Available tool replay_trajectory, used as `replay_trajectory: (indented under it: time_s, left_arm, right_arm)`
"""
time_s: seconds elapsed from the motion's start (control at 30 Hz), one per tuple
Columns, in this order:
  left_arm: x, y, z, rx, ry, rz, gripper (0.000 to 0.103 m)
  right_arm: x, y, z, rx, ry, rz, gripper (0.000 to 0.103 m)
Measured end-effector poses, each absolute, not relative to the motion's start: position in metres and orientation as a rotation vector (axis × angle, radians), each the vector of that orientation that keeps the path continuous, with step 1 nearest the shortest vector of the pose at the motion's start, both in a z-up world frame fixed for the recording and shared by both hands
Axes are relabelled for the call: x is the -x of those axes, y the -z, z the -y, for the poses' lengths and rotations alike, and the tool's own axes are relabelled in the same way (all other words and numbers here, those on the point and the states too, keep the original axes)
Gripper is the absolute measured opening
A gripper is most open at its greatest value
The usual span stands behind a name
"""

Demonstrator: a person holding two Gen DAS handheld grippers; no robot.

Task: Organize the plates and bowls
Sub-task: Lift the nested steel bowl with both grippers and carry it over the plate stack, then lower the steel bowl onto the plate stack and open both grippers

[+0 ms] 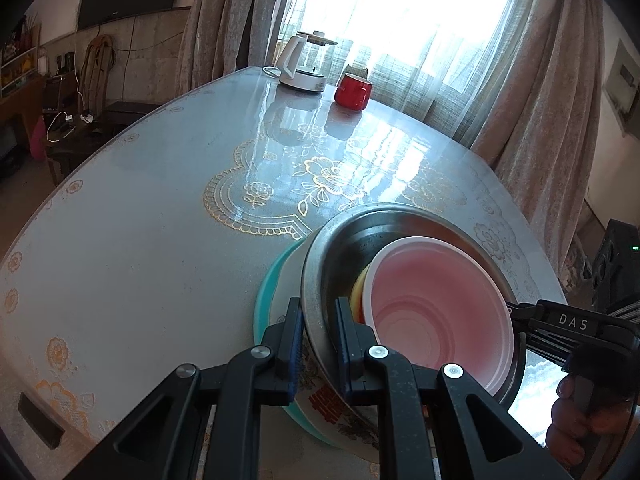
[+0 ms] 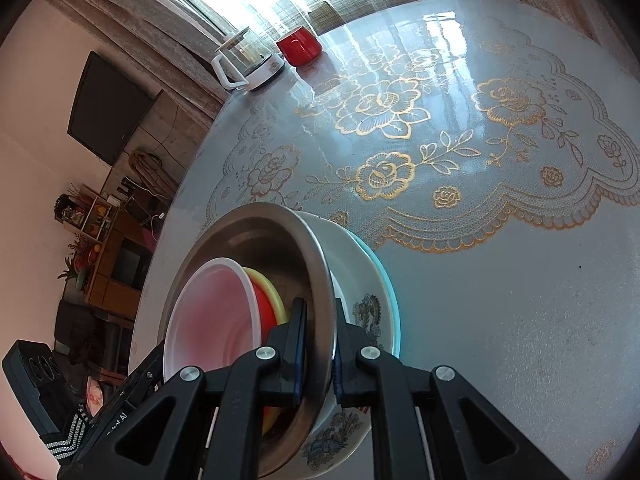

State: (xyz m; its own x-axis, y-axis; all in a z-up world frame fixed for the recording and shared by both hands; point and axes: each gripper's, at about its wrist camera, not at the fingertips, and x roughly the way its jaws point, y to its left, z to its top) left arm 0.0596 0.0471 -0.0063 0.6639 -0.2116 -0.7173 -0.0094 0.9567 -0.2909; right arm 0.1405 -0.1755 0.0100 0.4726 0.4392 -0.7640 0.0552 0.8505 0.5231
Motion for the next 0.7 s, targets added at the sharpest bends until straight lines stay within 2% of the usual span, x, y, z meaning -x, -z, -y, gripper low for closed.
replay_trajectory:
  time_s: [0.13,0.23,0.37,0.53,0.7]
  left_arm:
    - [-0.057,0.004,-0.046,0.264,0.106,-0.827,0.015]
    - [-0.054,0.0,-0.045,0.244,0.11,-0.802,0.015]
    - [-0.053,0.001,-0.047,0.248,0.11,-0.807,0.015]
    - [-0.033,-0.004,-0.049,0.205,0.097,-0.75,0.023]
    - [-0.003,-0.006,-0.043,0.092,0.07,-0.688,0.035]
  right_arm:
    - [-0.141,-0.011,0.174,-0.493,-0.246,-1.048,0.014]
    - [-0.139,-0.016,0.173,-0.434,-0.219,-1.014,0.023]
    - [-0.132,-0.03,0.174,-0.371,-0.213,-0.93,0.026]
    - [-0.11,-0.043,0.18,-0.304,-0.198,-0.831,0.029]
    - [-0.075,-0.048,0.182,-0.216,-0.2,-0.757,0.032]
